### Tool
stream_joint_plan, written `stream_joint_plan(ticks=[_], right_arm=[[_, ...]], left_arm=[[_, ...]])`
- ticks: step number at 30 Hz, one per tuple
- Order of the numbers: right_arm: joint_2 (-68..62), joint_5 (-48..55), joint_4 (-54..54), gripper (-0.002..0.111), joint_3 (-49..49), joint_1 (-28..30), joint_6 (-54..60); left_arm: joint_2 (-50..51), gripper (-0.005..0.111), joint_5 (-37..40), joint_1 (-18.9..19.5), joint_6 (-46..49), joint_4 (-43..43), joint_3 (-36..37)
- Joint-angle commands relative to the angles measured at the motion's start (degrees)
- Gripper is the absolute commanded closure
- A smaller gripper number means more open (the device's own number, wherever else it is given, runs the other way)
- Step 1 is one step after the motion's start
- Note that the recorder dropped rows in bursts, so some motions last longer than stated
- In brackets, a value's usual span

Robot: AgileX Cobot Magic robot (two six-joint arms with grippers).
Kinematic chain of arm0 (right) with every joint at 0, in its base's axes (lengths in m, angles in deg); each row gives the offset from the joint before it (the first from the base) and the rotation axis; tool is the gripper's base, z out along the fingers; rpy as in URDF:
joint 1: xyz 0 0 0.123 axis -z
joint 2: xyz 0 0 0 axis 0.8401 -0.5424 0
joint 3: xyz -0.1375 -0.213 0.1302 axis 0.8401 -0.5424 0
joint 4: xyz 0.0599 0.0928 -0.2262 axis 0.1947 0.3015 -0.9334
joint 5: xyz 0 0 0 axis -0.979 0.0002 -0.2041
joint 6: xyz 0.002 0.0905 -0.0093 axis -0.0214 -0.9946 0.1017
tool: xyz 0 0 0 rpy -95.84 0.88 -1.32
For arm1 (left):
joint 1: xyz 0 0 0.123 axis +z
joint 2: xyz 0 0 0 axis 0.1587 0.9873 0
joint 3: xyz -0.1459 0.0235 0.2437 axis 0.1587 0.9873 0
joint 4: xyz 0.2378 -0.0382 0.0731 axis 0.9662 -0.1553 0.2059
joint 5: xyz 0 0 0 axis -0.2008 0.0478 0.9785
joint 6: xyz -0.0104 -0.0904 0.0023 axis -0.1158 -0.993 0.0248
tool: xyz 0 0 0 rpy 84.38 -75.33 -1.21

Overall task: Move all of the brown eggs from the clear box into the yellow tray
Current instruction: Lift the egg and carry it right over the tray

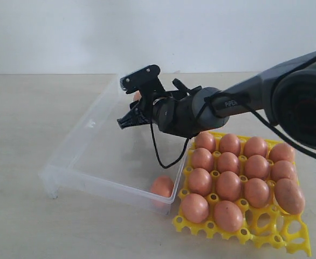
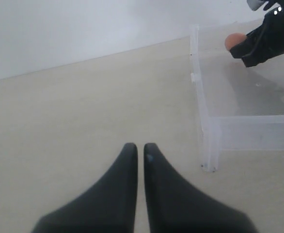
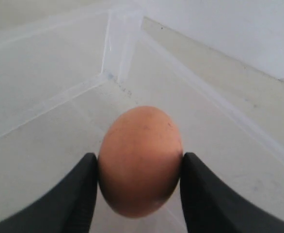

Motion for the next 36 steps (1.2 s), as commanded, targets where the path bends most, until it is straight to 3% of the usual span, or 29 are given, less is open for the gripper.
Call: stream_joint_plan(ticks=[1, 8, 13, 16, 19, 22, 25, 30, 33, 36], right_arm=[[5.9, -7.5, 0.6, 0.108, -7.0, -1.8, -0.6], [18.6, -13.7, 0.6, 0.108, -22.1, -6.6, -0.6], [35.6, -18.0, 2.7, 0.108, -37.6, -9.6, 0.3], [47.0, -8.4, 14.1, 0.108, -45.0, -9.2, 2.8], [55.8, 4.5, 28.9, 0.108, -50.4, -8.0, 20.4], [61.4, 7.2, 47.5, 0.108, -53.4, -8.0, 37.2], [64.7, 0.9, 62.1, 0.108, -56.3, -8.0, 53.0], [69.5, -6.8, 62.1, 0.108, -63.0, -8.1, 51.8], [70.9, -24.0, 62.1, 0.108, -63.5, -8.1, 50.7], [71.1, -42.3, 57.7, 0.108, -63.5, -8.1, 40.7]], left_arm=[[-0.2, 0.103, -0.2, 0.2, -0.6, 0.0, 0.2], [-0.2, 0.103, -0.2, 0.2, -0.6, 0.0, 0.2], [-0.2, 0.103, -0.2, 0.2, -0.6, 0.0, 0.2], [-0.2, 0.103, -0.2, 0.2, -0.6, 0.0, 0.2], [-0.2, 0.103, -0.2, 0.2, -0.6, 0.0, 0.2], [-0.2, 0.103, -0.2, 0.2, -0.6, 0.0, 0.2], [-0.2, 0.103, -0.2, 0.2, -0.6, 0.0, 0.2], [-0.2, 0.103, -0.2, 0.2, -0.6, 0.0, 0.2], [-0.2, 0.103, -0.2, 0.2, -0.6, 0.0, 0.2], [-0.2, 0.103, -0.2, 0.2, -0.6, 0.0, 0.2]])
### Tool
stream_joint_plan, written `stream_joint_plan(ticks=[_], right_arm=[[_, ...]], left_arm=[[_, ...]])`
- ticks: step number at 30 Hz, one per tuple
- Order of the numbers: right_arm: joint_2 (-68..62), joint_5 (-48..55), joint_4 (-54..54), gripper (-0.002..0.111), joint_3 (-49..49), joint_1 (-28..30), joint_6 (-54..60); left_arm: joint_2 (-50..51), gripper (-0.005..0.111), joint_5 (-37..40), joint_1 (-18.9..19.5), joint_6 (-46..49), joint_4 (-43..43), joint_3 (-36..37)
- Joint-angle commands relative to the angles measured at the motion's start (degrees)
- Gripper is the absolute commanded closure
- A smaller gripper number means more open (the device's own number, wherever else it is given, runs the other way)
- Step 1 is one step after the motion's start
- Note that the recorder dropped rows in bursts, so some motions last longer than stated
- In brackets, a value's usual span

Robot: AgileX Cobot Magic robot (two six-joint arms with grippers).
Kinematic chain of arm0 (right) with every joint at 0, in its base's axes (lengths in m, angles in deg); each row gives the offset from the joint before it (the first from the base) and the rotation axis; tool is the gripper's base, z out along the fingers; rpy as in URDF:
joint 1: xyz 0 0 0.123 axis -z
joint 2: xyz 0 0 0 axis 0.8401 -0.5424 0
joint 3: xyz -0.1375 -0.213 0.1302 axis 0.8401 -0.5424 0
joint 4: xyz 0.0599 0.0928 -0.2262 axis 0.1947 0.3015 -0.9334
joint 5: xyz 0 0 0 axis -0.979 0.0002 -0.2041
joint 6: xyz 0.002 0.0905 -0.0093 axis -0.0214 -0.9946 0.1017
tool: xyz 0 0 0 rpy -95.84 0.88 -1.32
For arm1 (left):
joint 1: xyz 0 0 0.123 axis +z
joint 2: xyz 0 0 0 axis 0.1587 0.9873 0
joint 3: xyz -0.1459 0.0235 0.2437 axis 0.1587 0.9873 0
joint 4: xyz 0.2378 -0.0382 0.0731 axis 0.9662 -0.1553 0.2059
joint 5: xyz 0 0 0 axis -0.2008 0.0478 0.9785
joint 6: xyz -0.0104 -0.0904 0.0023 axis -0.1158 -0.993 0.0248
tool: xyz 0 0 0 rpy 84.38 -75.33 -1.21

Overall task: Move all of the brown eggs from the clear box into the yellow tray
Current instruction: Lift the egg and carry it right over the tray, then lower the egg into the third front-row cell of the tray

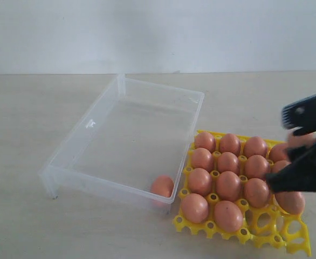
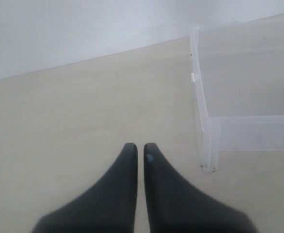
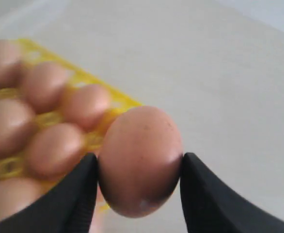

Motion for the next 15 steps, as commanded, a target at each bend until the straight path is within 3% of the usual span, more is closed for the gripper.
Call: stream_joint_plan(ticks=[1, 8, 11, 15], right_arm=[[1.0, -25.2, -8.4, 0.108, -0.3, 0.3, -13.0], [1.0, -28.1, -55.3, 0.108, -1.8, 3.9, -42.5], [1.7, -27.9, -60.5, 0.108, -1.2, 5.1, -55.9], [6.1, -3.9, -62.2, 0.108, -1.3, 5.1, -59.7]], left_arm=[[-0.2, 0.103, -0.2, 0.2, -0.6, 0.0, 0.2], [-0.2, 0.103, -0.2, 0.2, -0.6, 0.0, 0.2], [-0.2, 0.103, -0.2, 0.2, -0.6, 0.0, 0.2], [-0.2, 0.103, -0.2, 0.2, -0.6, 0.0, 0.2]])
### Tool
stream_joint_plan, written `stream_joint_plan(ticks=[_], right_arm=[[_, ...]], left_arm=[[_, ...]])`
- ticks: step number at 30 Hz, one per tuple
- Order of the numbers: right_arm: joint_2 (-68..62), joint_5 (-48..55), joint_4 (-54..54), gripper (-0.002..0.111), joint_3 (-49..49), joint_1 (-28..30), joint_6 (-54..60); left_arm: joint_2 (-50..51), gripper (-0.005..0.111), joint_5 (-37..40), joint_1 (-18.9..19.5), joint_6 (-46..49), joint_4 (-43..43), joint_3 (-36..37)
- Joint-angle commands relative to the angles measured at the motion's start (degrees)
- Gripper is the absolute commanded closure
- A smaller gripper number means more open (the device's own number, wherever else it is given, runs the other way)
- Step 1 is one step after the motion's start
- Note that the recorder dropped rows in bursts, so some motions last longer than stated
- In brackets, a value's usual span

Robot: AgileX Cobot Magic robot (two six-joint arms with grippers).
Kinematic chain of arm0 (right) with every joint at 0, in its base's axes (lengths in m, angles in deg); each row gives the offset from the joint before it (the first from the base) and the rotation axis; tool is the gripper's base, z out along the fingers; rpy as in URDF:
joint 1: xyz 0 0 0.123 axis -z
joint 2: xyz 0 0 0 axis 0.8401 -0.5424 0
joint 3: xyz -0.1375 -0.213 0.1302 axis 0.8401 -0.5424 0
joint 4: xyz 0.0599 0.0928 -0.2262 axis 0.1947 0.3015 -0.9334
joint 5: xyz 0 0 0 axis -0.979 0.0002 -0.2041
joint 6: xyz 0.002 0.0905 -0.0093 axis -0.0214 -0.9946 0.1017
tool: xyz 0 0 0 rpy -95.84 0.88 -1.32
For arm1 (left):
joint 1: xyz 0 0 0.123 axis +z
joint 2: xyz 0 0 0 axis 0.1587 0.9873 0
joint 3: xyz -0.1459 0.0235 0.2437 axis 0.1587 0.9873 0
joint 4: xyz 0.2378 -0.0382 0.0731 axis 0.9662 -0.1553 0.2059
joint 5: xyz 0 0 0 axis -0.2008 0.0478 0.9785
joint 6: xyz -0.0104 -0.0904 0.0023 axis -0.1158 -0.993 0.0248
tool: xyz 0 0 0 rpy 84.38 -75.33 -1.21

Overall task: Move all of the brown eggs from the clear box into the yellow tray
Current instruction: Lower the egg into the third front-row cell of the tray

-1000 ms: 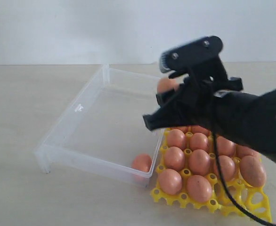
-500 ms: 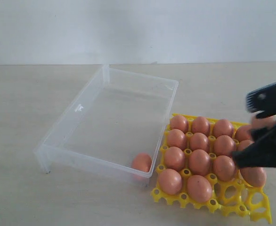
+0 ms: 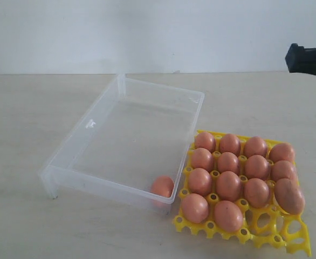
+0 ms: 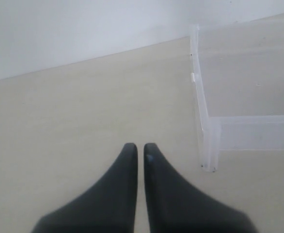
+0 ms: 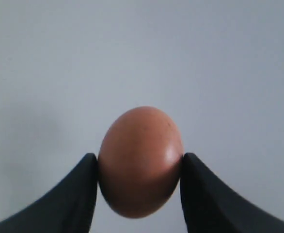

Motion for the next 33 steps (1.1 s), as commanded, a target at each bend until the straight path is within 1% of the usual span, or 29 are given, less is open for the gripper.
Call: stream_joint_plan(ticks=[1, 2, 5, 7, 8, 13, 14, 19, 27, 29, 33], right_arm=[[4.9, 25.3, -4.8, 0.108, 0.2, 0.5, -2.9], [6.7, 33.9, -5.2, 0.108, 0.2, 0.5, -1.3], [10.9, 48.8, -4.5, 0.108, -0.6, 0.5, -0.3], [13.6, 54.0, -4.5, 0.108, -2.9, 0.5, -3.7], [15.1, 55.0, -4.5, 0.108, -5.0, 0.5, -6.1], [19.4, 47.3, -4.5, 0.108, -17.3, 0.5, -23.8], [20.0, 46.9, -5.4, 0.108, -18.9, 0.5, -25.4], [20.4, 55.1, -11.2, 0.108, -20.6, 0.5, -24.4], [18.9, 54.4, -9.3, 0.108, -20.6, 0.5, -24.9], [15.8, 54.6, -7.2, 0.108, -20.5, 0.5, -24.9], [5.4, 53.7, -7.1, 0.108, -19.0, 0.5, -23.3]], left_arm=[[-0.2, 0.103, -0.2, 0.2, -0.6, 0.0, 0.2], [-0.2, 0.103, -0.2, 0.2, -0.6, 0.0, 0.2], [-0.2, 0.103, -0.2, 0.2, -0.6, 0.0, 0.2], [-0.2, 0.103, -0.2, 0.2, -0.6, 0.0, 0.2], [-0.2, 0.103, -0.2, 0.2, -0.6, 0.0, 0.2], [-0.2, 0.103, -0.2, 0.2, -0.6, 0.0, 0.2], [-0.2, 0.103, -0.2, 0.2, -0.6, 0.0, 0.2], [-0.2, 0.103, -0.2, 0.2, -0.6, 0.0, 0.2], [-0.2, 0.103, -0.2, 0.2, -0.6, 0.0, 0.2], [-0.2, 0.103, -0.2, 0.2, -0.6, 0.0, 0.2], [-0.2, 0.103, -0.2, 0.2, -0.6, 0.0, 0.2]])
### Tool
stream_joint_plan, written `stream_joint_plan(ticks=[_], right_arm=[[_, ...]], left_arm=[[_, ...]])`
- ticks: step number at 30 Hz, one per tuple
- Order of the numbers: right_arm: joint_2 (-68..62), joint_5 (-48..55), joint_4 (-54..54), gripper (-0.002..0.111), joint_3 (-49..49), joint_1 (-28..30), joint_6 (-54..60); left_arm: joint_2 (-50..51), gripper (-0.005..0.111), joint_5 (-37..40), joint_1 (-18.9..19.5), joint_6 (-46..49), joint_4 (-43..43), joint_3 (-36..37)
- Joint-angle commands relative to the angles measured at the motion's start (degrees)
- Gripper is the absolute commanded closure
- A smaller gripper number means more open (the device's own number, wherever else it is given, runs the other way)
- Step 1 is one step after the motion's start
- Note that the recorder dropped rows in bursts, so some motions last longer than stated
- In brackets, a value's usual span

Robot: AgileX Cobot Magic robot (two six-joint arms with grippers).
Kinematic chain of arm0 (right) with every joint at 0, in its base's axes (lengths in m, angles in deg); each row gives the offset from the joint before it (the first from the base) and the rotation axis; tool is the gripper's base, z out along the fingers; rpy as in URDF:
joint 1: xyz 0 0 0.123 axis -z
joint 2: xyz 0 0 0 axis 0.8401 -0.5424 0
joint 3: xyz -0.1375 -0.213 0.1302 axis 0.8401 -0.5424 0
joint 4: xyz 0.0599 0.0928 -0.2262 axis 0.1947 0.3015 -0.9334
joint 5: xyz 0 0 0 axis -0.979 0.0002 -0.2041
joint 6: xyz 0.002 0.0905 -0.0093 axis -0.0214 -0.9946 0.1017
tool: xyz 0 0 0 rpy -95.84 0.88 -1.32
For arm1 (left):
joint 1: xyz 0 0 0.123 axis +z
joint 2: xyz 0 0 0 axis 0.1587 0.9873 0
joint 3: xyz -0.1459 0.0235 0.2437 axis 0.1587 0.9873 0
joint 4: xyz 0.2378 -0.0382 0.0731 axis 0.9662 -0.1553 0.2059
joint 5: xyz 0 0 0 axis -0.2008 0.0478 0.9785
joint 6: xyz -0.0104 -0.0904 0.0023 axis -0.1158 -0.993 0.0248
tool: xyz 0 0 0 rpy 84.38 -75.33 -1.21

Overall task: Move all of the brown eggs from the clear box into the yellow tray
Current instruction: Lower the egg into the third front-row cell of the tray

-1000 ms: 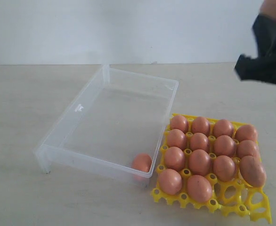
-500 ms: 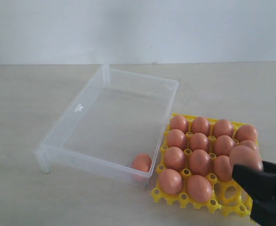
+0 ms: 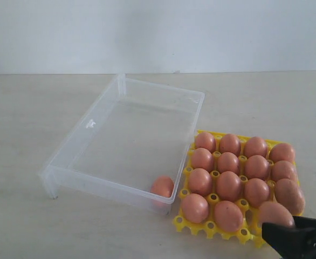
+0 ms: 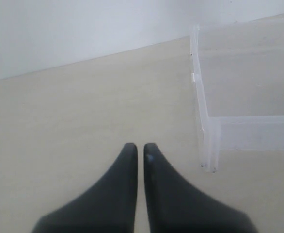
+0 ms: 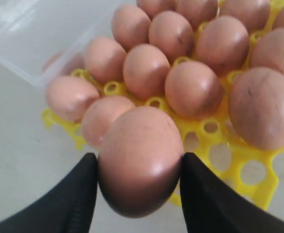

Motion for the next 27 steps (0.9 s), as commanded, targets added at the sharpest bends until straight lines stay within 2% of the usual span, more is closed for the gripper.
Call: stream_joint_plan(ticks=[1, 5, 10, 27], right_arm=[[-11.1, -2.4, 0.1, 0.108, 2.2, 0.2, 1.7], [-21.0, -6.0, -2.9, 0.108, 6.0, 0.2, 3.6], [-26.6, -9.2, -3.3, 0.108, 7.6, 0.2, 3.8], [-15.3, -9.5, -3.9, 0.108, 7.6, 0.2, 4.3]], left_arm=[[-0.2, 0.103, -0.2, 0.2, -0.6, 0.0, 0.2], [-0.2, 0.103, -0.2, 0.2, -0.6, 0.0, 0.2], [-0.2, 0.103, -0.2, 0.2, -0.6, 0.0, 0.2], [-0.2, 0.103, -0.2, 0.2, -0.6, 0.0, 0.2]])
